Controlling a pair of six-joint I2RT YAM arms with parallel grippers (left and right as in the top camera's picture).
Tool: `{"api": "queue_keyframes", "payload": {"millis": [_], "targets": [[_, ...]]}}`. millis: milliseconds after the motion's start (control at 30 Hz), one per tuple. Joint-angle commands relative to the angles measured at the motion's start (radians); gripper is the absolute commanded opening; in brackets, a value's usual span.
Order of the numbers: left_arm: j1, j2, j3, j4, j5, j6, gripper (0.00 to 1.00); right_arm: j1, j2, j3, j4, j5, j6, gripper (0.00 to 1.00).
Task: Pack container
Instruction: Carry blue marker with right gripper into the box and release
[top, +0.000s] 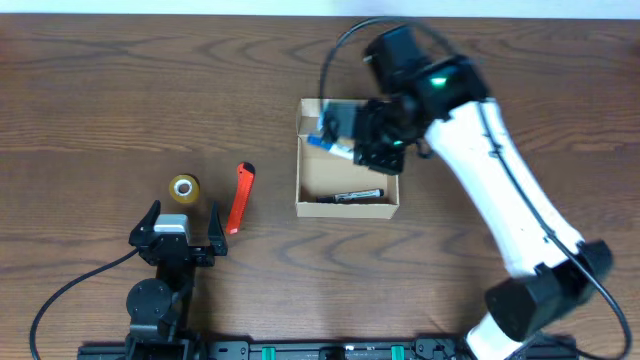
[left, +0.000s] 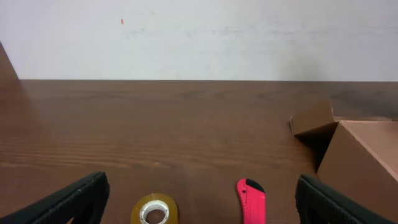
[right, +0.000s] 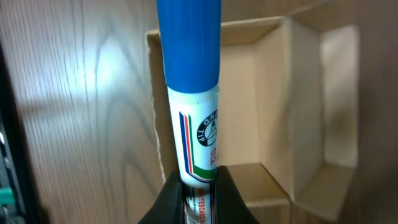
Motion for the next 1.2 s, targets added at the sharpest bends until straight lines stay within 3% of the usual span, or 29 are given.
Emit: {"api": "queue_keyframes", "payload": {"millis": [0,667,967,1033,1100,1167], "targets": [[0.000,-0.005,-0.024,-0.032,0.026,-0.008,0.95,0.020,0.041,-0.007,-0.003,0.052,-0.087,0.01],[0.000,-0.005,-0.023,-0.030,0.034,-0.007,0.95,-0.047,0.394,-0.007,-0.010,0.137,-0.130,0.01],[0.000,-0.005,-0.024,-0.029,0.034,-0.007,0.95,-0.059,0.428,-0.007,0.029,0.095,-0.130,0.01],[0.000,-0.005,-0.024,-0.029,0.034,-0.007,0.95,-0.059,0.428,-0.007,0.029,0.087,-0.129,0.14],[0.000,-0.005,-0.024,-0.030,0.034,-0.007,0.95,-0.059,0.428,-0.007,0.029,0.088,-0.113,0.36],[0.000,-0.005,-0.023,-0.029,0.034,-0.007,0.95,-0.059,0.428,-0.007,0.027,0.081,-0.107,0.38]]}}
